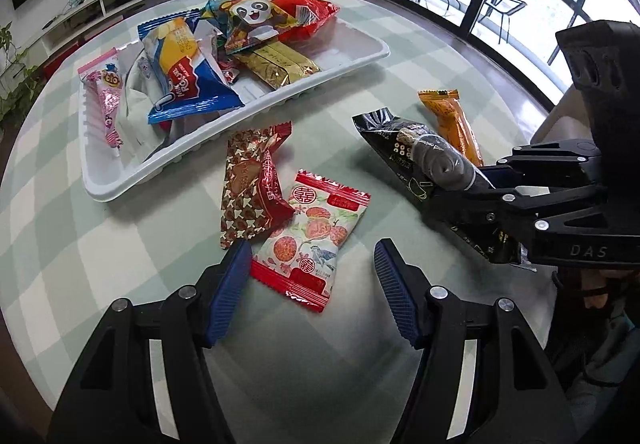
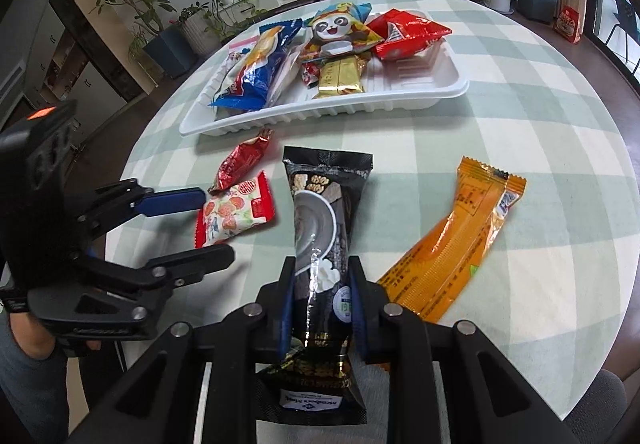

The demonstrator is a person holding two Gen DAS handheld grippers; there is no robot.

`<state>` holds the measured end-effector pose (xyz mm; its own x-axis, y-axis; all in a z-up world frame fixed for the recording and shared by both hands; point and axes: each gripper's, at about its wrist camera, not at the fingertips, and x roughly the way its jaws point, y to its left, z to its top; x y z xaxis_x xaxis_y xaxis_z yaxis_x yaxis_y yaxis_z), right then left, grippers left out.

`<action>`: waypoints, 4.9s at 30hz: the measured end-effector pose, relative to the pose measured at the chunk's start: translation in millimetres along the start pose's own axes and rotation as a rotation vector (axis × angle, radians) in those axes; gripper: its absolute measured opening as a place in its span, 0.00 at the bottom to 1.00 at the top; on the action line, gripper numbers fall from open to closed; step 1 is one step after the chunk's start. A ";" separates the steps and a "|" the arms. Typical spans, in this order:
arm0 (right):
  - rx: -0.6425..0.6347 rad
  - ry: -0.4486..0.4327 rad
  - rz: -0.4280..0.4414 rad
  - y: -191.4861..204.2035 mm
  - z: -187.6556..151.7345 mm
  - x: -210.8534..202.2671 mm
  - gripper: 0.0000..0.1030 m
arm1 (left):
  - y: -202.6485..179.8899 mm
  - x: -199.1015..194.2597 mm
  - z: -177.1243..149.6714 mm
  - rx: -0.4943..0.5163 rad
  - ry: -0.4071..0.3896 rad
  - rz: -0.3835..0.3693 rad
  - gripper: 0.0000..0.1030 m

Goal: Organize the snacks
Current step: 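Lift the black cookie bar with right tool while left tool grasps red-white candy packet, then carry the black cookie bar over the tray with right tool while left carries candy packet, then release the black cookie bar into the tray with right tool while left releases candy packet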

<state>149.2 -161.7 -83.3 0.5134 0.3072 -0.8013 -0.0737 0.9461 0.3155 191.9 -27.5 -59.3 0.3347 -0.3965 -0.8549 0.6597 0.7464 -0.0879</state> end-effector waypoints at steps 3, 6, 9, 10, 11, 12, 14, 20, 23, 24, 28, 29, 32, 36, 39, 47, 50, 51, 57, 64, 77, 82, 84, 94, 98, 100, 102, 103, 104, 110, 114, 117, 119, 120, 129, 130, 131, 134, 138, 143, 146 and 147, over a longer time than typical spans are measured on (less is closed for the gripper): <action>0.010 -0.008 0.010 -1.6 0.1 -3.0 0.25 | -4.8 8.1 3.9 0.027 0.023 0.003 0.49; 0.021 -0.011 0.022 -4.3 -0.1 -4.6 0.25 | -8.0 10.6 7.2 0.042 0.036 -0.004 0.49; 0.029 -0.016 0.031 -5.8 0.0 -5.5 0.25 | -12.8 10.6 10.8 0.054 0.039 -0.020 0.49; 0.030 -0.018 0.033 -6.0 -0.1 -6.2 0.25 | -14.9 10.8 11.9 0.058 0.039 -0.024 0.49; 0.030 -0.020 0.035 -6.1 0.0 -6.6 0.25 | -17.1 10.5 13.4 0.068 0.037 -0.018 0.49; 0.030 -0.021 0.038 -6.1 0.1 -7.2 0.25 | -18.3 11.2 15.2 0.077 0.036 -0.013 0.49; 0.029 -0.023 0.040 -7.2 -0.1 -8.1 0.25 | -19.2 15.1 19.1 0.082 0.051 -0.010 0.49; 0.030 -0.024 0.043 -8.0 -0.8 -9.2 0.25 | -29.1 23.4 25.6 0.152 0.082 -0.020 0.49; 0.037 -0.026 0.043 -10.9 -1.9 -10.5 0.25 | -32.8 22.3 29.4 0.179 0.078 -0.021 0.50; 0.039 -0.027 0.043 -12.3 -1.9 -10.2 0.25 | -34.0 21.0 30.8 0.189 0.070 -0.023 0.50; 0.044 -0.029 0.045 -14.4 -2.0 -11.0 0.25 | -42.0 21.6 32.6 0.242 0.070 -0.034 0.59; 0.044 -0.029 0.047 -14.3 -2.0 -11.0 0.25 | -44.4 24.8 32.7 0.257 0.083 -0.028 0.59; 0.040 -0.029 0.049 -14.6 -2.7 -11.5 0.25 | -48.3 31.7 32.1 0.272 0.109 -0.027 0.59; 0.044 -0.029 0.047 -16.0 -3.0 -12.2 0.25 | -51.0 38.0 34.3 0.266 0.125 -0.032 0.58; 0.047 -0.030 0.048 -17.4 -2.9 -12.6 0.25 | -51.0 37.9 34.1 0.258 0.132 -0.039 0.53; 0.045 -0.031 0.051 -16.5 -3.6 -13.7 0.25 | -49.8 34.1 32.6 0.205 0.128 -0.038 0.35; 0.045 -0.035 0.051 -16.3 -4.3 -15.5 0.25 | -46.9 33.3 32.6 0.164 0.118 -0.042 0.35; 0.045 -0.036 0.051 -16.1 -4.5 -16.3 0.25 | -47.0 32.9 32.1 0.154 0.113 -0.037 0.35; 0.047 -0.047 0.056 -16.2 -5.0 -19.7 0.25 | -41.9 26.9 26.1 0.093 0.069 -0.033 0.31; 0.058 -0.067 0.070 -17.8 -4.7 -25.7 0.25 | -40.9 17.2 15.3 0.041 0.032 -0.062 0.31; 0.123 -0.098 0.111 -33.7 -0.2 -39.5 0.25 | 0.2 -51.4 -7.0 -0.184 -0.166 -0.159 0.31; 0.154 -0.151 0.101 -49.4 19.2 -63.4 0.25 | 36.2 -85.9 3.5 -0.241 -0.251 -0.122 0.31; 0.152 -0.187 0.088 -53.3 33.3 -77.3 0.25 | 52.1 -99.9 10.6 -0.256 -0.287 -0.100 0.31; 0.074 -0.338 0.071 -33.9 133.0 -106.3 0.25 | 118.0 -125.2 67.1 -0.341 -0.402 -0.029 0.31; 0.034 -0.288 0.022 -22.1 156.6 -67.8 0.25 | 134.8 -98.7 84.3 -0.372 -0.381 -0.015 0.31; 0.043 -0.248 0.018 -21.9 161.9 -42.9 0.25 | 139.8 -83.8 88.3 -0.386 -0.371 -0.005 0.31; 0.049 -0.215 0.009 -21.8 163.7 -22.3 0.25 | 144.1 -66.4 92.7 -0.392 -0.355 0.001 0.31; 0.056 -0.202 0.009 -22.7 164.4 -12.8 0.25 | 145.2 -60.2 94.0 -0.395 -0.348 0.006 0.31; 0.059 -0.193 0.007 -23.4 164.6 -5.3 0.25 | 146.7 -53.7 95.0 -0.399 -0.342 0.009 0.31; 0.086 -0.166 -0.051 -35.2 171.5 31.0 0.25 | 157.0 -19.5 99.2 -0.403 -0.308 0.040 0.31; 0.073 -0.140 -0.062 -36.8 173.3 48.1 0.25 | 161.1 -1.3 99.9 -0.402 -0.285 0.050 0.31; 0.047 -0.124 -0.079 -34.1 171.9 58.2 0.25 | 161.8 10.8 98.3 -0.397 -0.268 0.055 0.31; 0.050 -0.111 -0.079 -36.2 170.2 65.2 0.25 | 162.6 12.7 98.3 -0.401 -0.271 0.055 0.31; 0.052 -0.107 -0.081 -37.4 169.4 67.9 0.25 | 163.0 13.3 98.8 -0.400 -0.271 0.056 0.31; 0.036 -0.106 -0.087 -37.1 168.5 73.4 0.26 | 159.2 17.9 96.5 -0.383 -0.263 0.062 0.33; 0.037 -0.109 -0.086 -36.9 168.2 72.9 0.26 | 158.0 17.0 96.7 -0.379 -0.262 0.065 0.33; 0.034 -0.112 -0.087 -36.0 167.6 72.2 0.26 | 156.4 15.6 96.8 -0.376 -0.260 0.070 0.33; 0.025 -0.120 -0.091 -33.5 166.5 69.1 0.31 | 155.5 14.5 98.2 -0.372 -0.259 0.083 0.40; 0.003 -0.138 -0.097 -27.3 166.6 62.5 0.38 | 154.1 11.0 98.9 -0.371 -0.267 0.095 0.51; -0.010 -0.165 -0.101 -23.1 164.6 49.1 0.44 | 150.5 4.6 97.9 -0.365 -0.273 0.107 0.56; 0.000 -0.184 -0.085 -21.9 161.4 34.3 0.57 | 144.0 -7.3 94.8 -0.360 -0.293 0.119 0.64; 0.006 -0.196 -0.079 -21.7 160.1 28.1 0.65 | 141.4 -12.1 93.5 -0.359 -0.302 0.126 0.66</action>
<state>302.1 -190.1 -31.3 0.6740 0.2055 -0.7095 -0.0215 0.9656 0.2593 344.0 32.9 -13.5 0.6122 -0.3894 -0.6882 0.3458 0.9145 -0.2098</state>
